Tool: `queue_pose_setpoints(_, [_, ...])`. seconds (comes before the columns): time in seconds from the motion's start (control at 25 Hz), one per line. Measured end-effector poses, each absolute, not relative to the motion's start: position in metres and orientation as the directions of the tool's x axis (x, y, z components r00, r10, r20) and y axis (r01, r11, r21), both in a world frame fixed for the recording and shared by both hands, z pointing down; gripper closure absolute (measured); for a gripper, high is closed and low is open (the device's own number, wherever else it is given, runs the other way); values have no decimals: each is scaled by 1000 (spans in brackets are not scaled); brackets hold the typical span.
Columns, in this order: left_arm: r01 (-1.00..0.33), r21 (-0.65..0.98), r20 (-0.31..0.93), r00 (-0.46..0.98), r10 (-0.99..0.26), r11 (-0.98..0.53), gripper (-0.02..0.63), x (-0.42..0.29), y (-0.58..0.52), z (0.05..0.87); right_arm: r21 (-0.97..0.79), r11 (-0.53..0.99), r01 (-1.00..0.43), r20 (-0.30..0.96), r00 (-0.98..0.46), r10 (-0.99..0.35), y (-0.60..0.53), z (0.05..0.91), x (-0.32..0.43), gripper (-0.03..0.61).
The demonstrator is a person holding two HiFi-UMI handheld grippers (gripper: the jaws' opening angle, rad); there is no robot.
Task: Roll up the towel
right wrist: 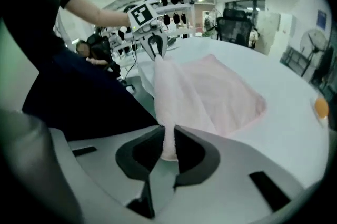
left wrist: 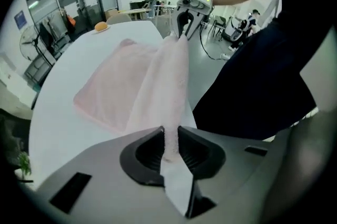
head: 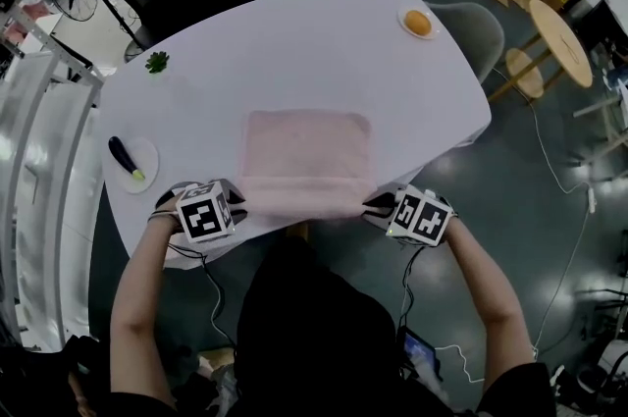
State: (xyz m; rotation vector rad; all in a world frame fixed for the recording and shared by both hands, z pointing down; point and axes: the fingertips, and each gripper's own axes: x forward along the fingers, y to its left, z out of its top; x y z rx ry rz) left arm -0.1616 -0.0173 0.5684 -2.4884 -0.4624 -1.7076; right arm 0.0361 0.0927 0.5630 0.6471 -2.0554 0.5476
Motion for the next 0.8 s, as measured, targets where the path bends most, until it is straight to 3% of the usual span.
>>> queue_pose_setpoints(0.16, [227, 250, 889, 331, 316, -941, 531, -154, -36, 553, -348, 667, -659, 795, -585, -163, 72, 555, 47, 518])
queue_pose_setpoints(0.4, [140, 321, 852, 389, 350, -937, 531, -131, -83, 548, -545, 504, -670, 710, -688, -148, 29, 537, 66, 515])
queue_pose_setpoints(0.8, [190, 238, 912, 293, 287, -952, 525, -99, -128, 586, -434, 463, -773, 831, -542, -126, -13, 588, 105, 505])
